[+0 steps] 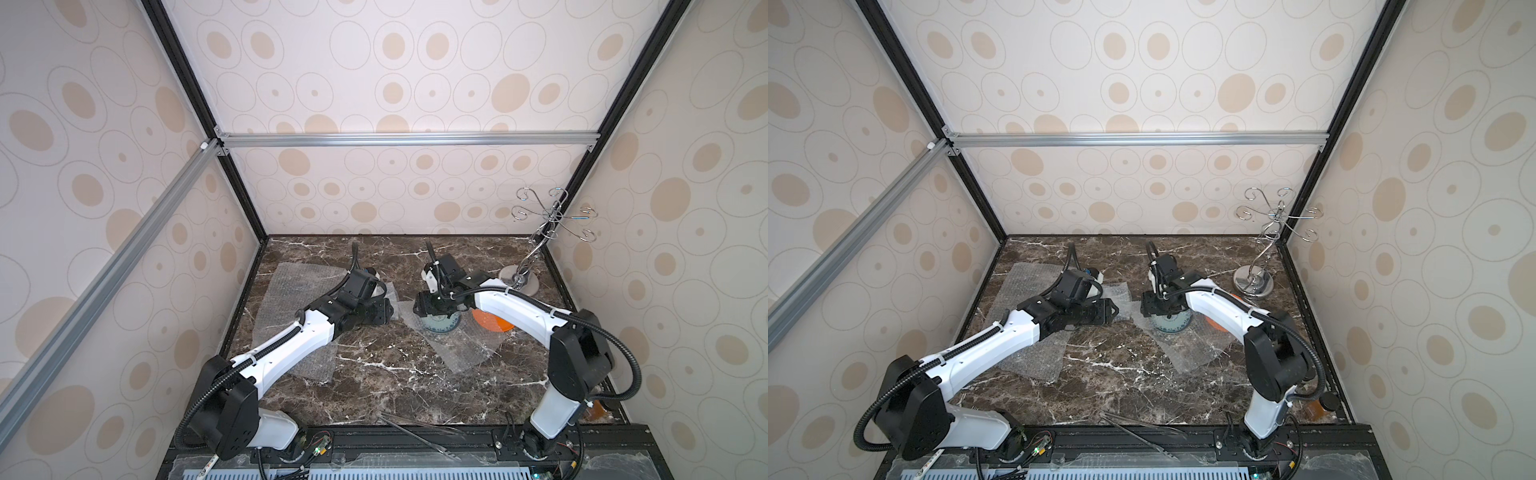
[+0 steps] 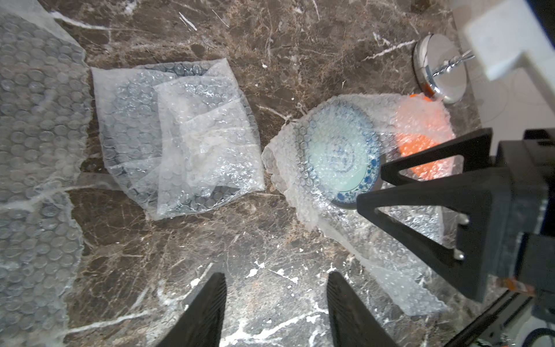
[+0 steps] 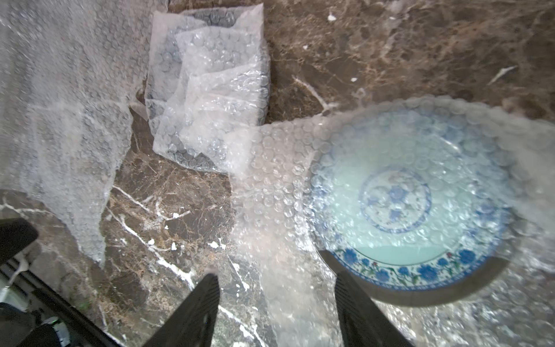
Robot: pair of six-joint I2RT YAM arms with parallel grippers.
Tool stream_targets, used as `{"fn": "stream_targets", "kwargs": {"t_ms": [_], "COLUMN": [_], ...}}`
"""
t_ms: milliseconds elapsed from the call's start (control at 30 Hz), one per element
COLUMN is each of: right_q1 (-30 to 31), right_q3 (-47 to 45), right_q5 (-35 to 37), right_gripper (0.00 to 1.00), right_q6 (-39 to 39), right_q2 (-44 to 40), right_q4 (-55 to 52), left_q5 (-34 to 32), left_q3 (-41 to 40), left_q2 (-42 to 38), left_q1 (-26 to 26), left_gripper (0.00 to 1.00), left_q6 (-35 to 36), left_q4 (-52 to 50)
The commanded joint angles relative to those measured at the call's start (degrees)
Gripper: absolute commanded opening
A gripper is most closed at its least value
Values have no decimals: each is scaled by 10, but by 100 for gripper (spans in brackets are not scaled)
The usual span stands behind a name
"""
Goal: Unpack dinner plates from bubble wrap
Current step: Unwrap the bubble wrap at the center of the board.
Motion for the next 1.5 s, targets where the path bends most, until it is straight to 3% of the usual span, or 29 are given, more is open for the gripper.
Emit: {"fn": "stream_targets", "kwargs": {"t_ms": [0, 33, 100, 367, 433, 500, 667, 1200, 1467], "right_q1": [-40, -55, -84, -178, -190, -202, -219, -221, -207], "right_q3": [-52, -73, -105, -186, -197, -197, -198, -191, -181], "right_q5": [-54, -65, -77, -123, -106, -109, -106, -87, -77], "right_gripper": [69, 70, 73, 83, 87, 98, 99, 70, 68], "right_q6": [44, 55, 72, 87, 83, 77, 74, 109, 127], "right_q2": [-38, -53, -78, -113, -112, -103, -77, -19, 11], "right_q4": [3, 16, 34, 74, 77, 75, 92, 170, 194], "left_q5": [5, 3, 2, 2, 1, -1, -9, -30, -26], "left_q3": [38, 41, 44, 53, 50, 47, 38, 17, 14], "left_q2": [11, 14, 21, 61, 65, 66, 60, 40, 33], "left_q1": [-18, -26, -42, -90, -95, -96, -96, -89, -77], "left_gripper": [69, 75, 98, 99, 100, 100, 100, 100, 100], "left_q6": [8, 6, 2, -9, -11, -10, -7, 3, 7], "left_q4": [15, 17, 26, 54, 60, 59, 53, 45, 43]}}
